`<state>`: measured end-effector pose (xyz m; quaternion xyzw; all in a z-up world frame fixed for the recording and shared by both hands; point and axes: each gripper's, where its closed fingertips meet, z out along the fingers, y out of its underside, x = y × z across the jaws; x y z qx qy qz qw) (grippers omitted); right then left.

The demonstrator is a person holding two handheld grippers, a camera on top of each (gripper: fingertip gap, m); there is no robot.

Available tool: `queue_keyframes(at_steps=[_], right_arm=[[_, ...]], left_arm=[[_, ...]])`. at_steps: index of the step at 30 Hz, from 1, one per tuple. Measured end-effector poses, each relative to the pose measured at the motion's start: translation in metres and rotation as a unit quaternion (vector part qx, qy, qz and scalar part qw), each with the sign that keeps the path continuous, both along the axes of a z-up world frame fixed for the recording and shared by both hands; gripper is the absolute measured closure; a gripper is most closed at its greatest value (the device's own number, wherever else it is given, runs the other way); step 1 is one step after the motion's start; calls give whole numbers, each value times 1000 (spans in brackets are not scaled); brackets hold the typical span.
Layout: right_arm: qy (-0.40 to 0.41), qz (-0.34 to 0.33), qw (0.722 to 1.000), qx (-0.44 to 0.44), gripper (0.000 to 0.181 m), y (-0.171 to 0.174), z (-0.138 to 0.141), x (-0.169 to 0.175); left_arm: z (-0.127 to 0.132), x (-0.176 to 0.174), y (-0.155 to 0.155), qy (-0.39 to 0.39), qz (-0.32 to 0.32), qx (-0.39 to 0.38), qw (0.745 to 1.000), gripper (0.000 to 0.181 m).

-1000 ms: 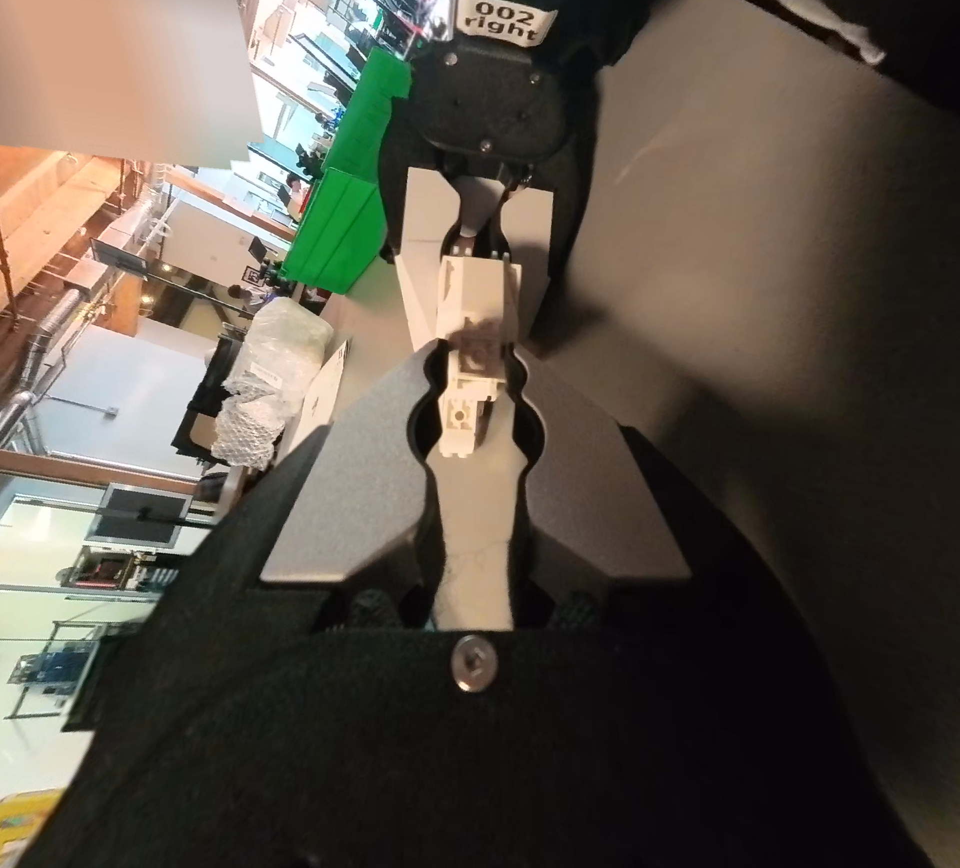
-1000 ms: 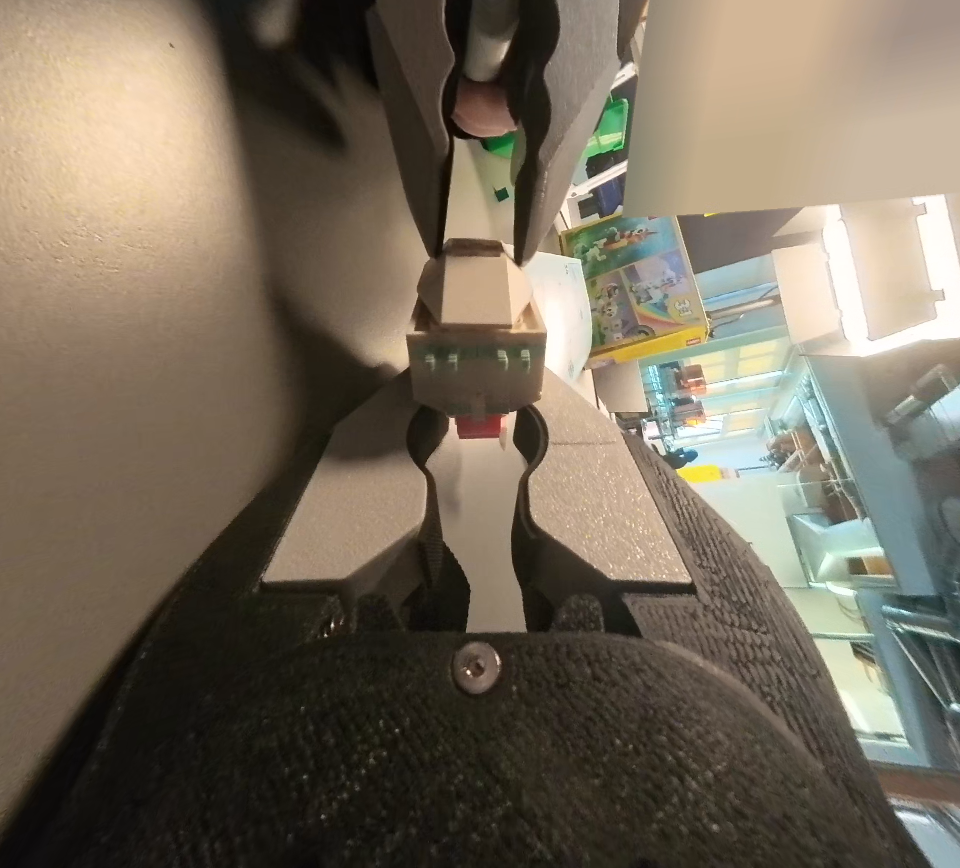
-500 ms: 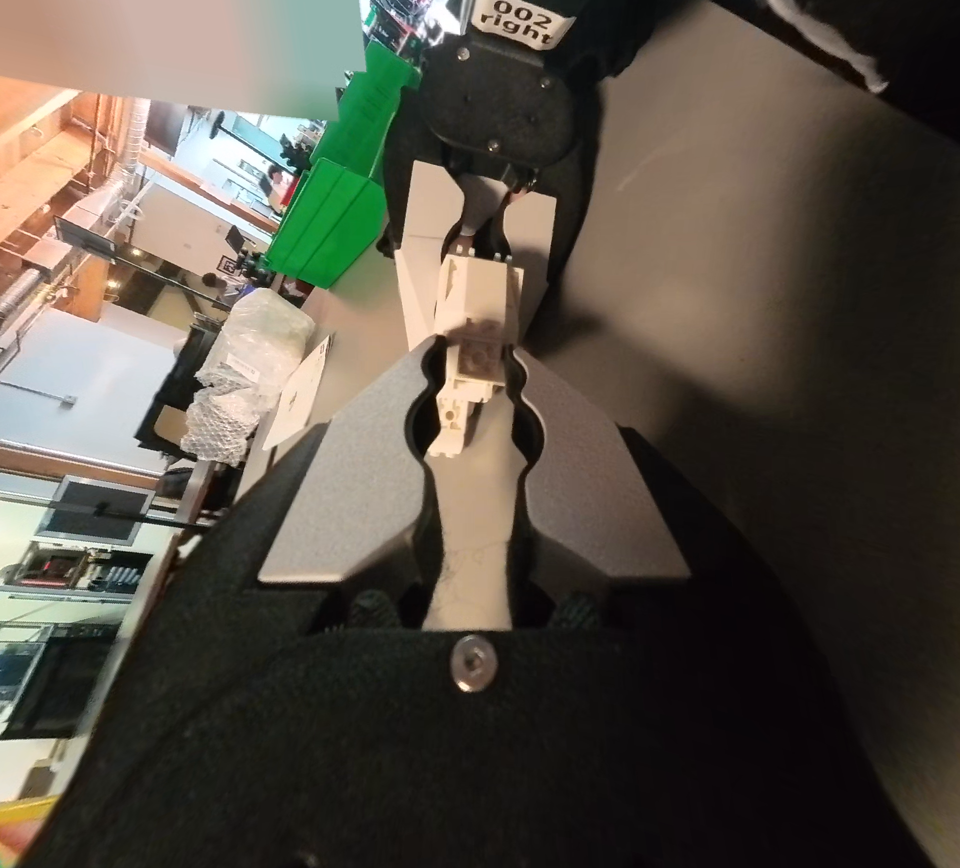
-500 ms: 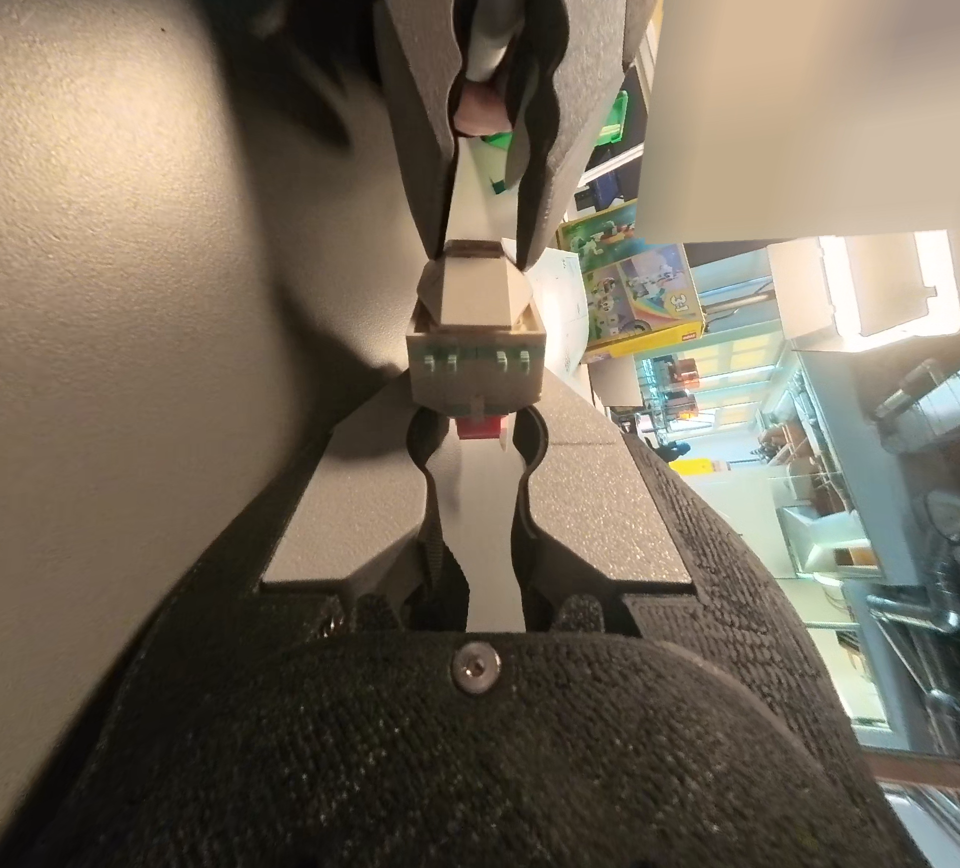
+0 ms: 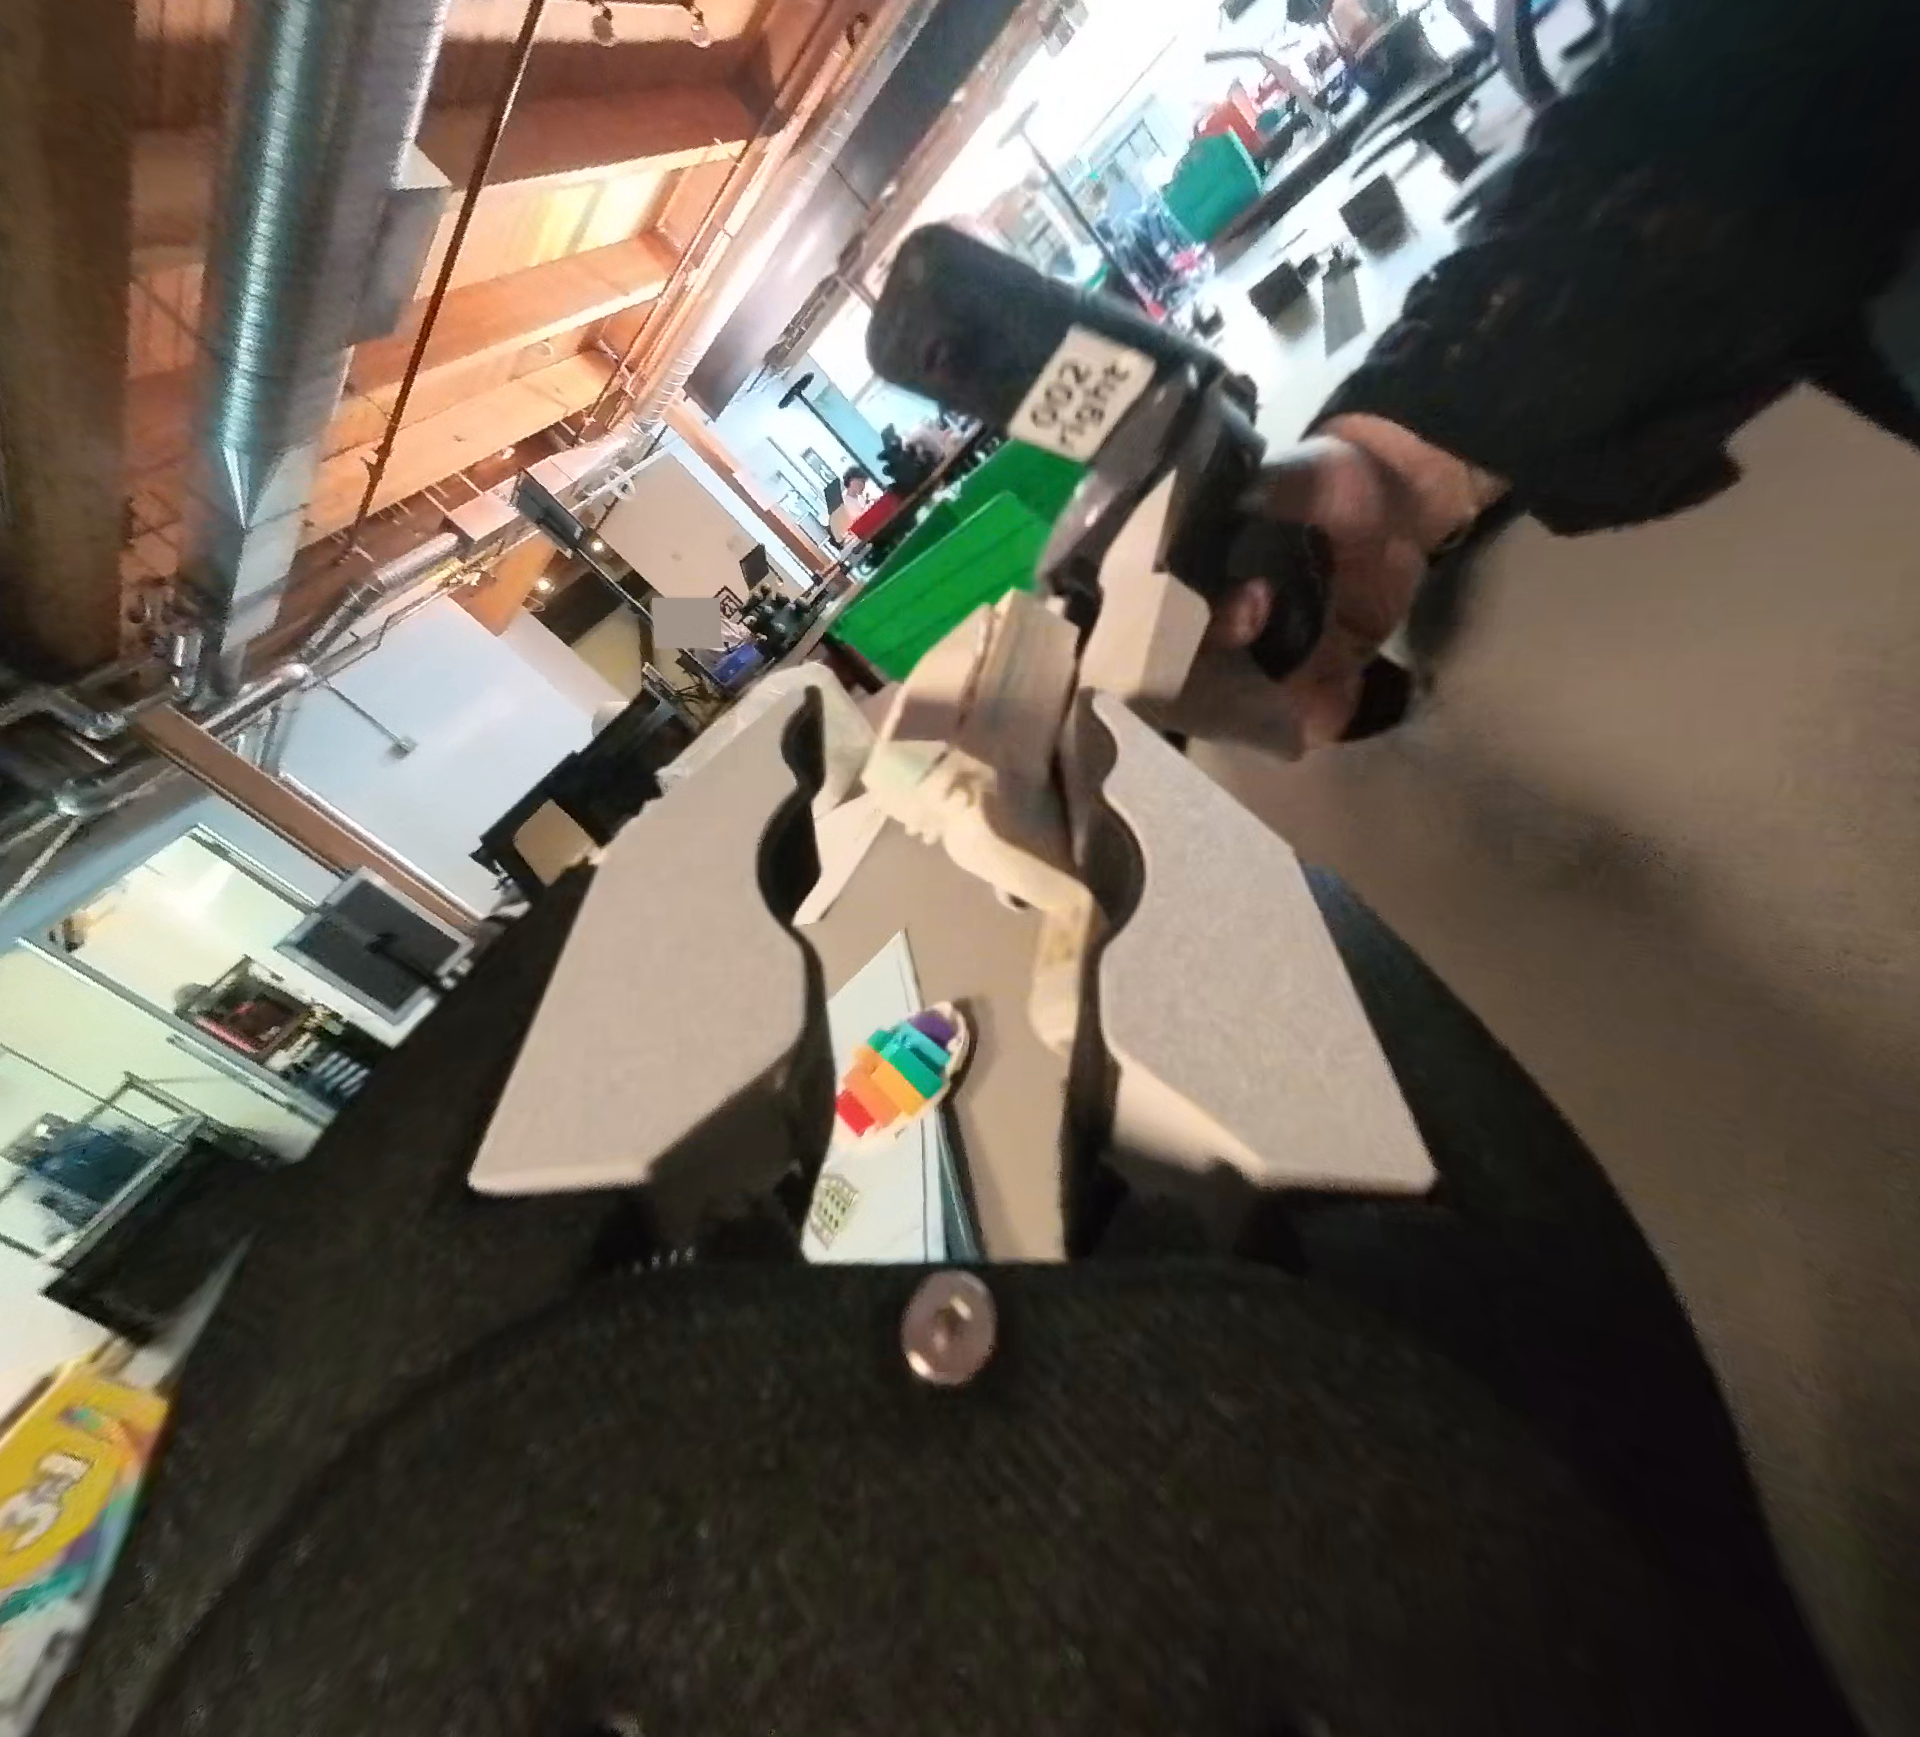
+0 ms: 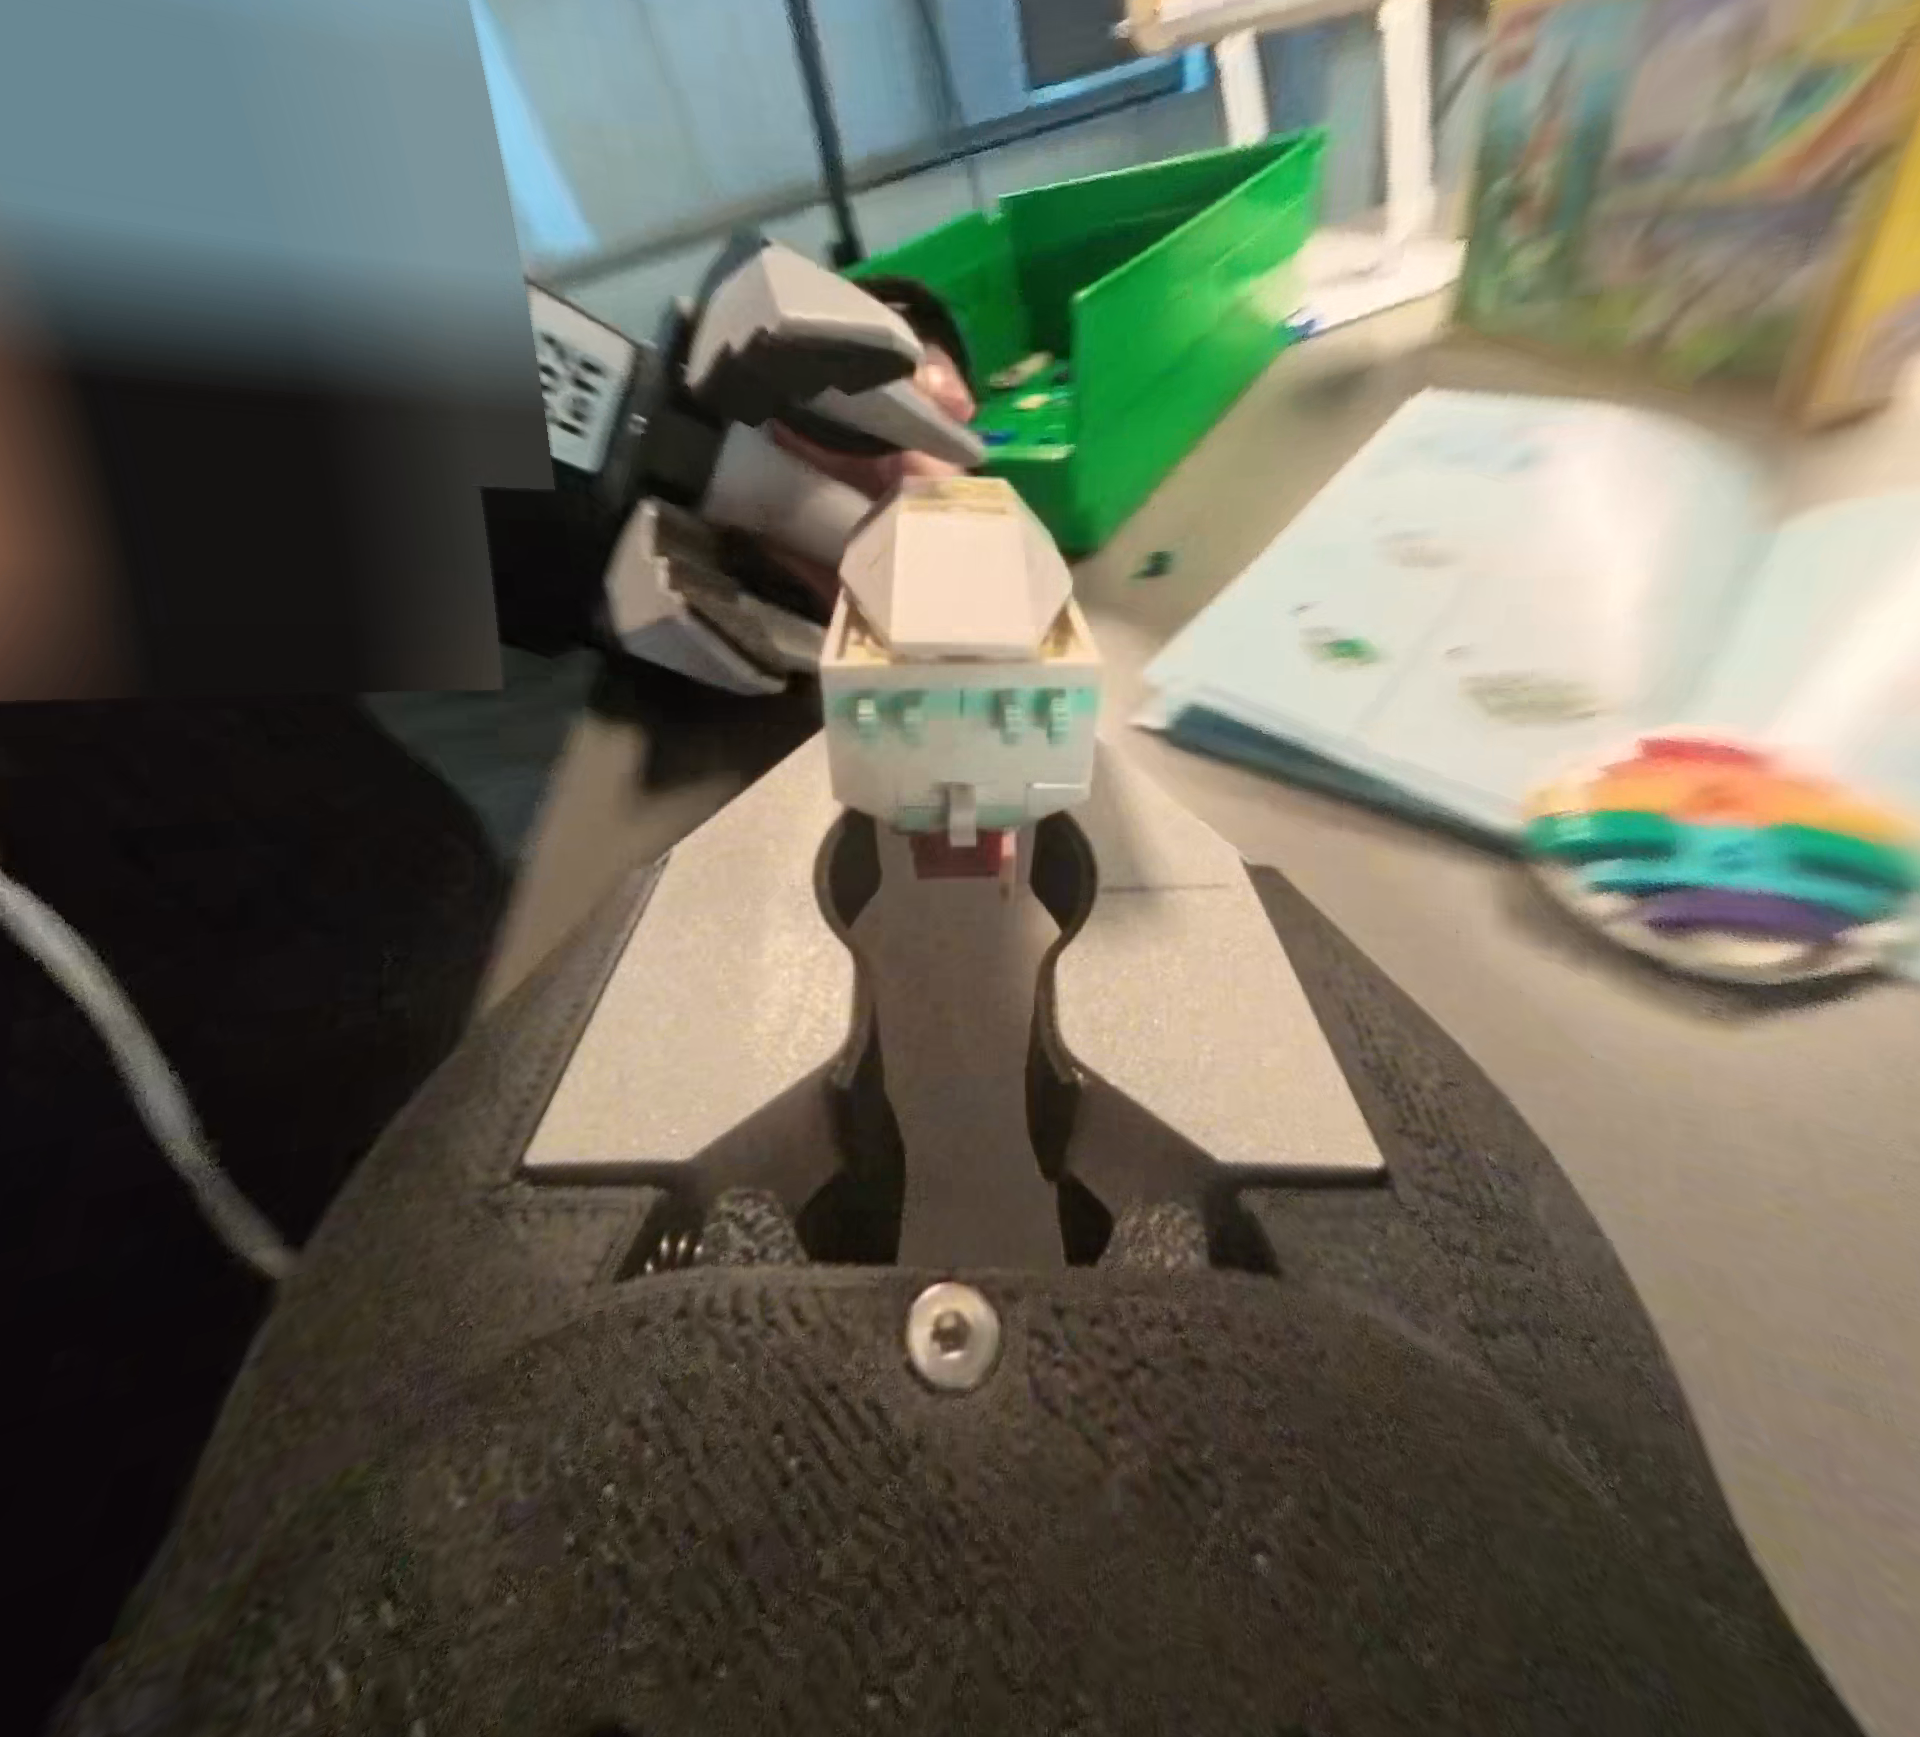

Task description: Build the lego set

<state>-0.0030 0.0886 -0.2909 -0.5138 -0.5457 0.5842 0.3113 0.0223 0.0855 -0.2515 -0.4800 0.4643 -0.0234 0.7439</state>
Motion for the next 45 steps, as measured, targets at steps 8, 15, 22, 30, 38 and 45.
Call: queue_keyframes(at_steps=[8, 15, 22, 30, 38, 45], right_arm=[[-50, 83, 963, -253, 158, -17, -2, 2], [-50, 88, 950, -295, 159, -11, -1, 4], [19, 56, 945, -322, 158, 11, 14, 4], [52, 44, 969, -239, 159, 6, 18, 3], [59, -35, 994, -85, 142, 18, 13, 0], [111, -115, 964, 215, 121, 48, 20, 16]], left_arm=[[-11, -1, 3, 30, -10, -47, 998, 149], [-11, -10, 6, -5, -27, -103, 994, 139], [-36, -1, 16, -81, -43, -302, 949, 96], [-37, 8, 14, -206, -125, -477, 845, 133], [-47, 1, 17, -234, -135, -536, 800, 152], [-67, -5, 18, -262, -144, -640, 708, 153]])
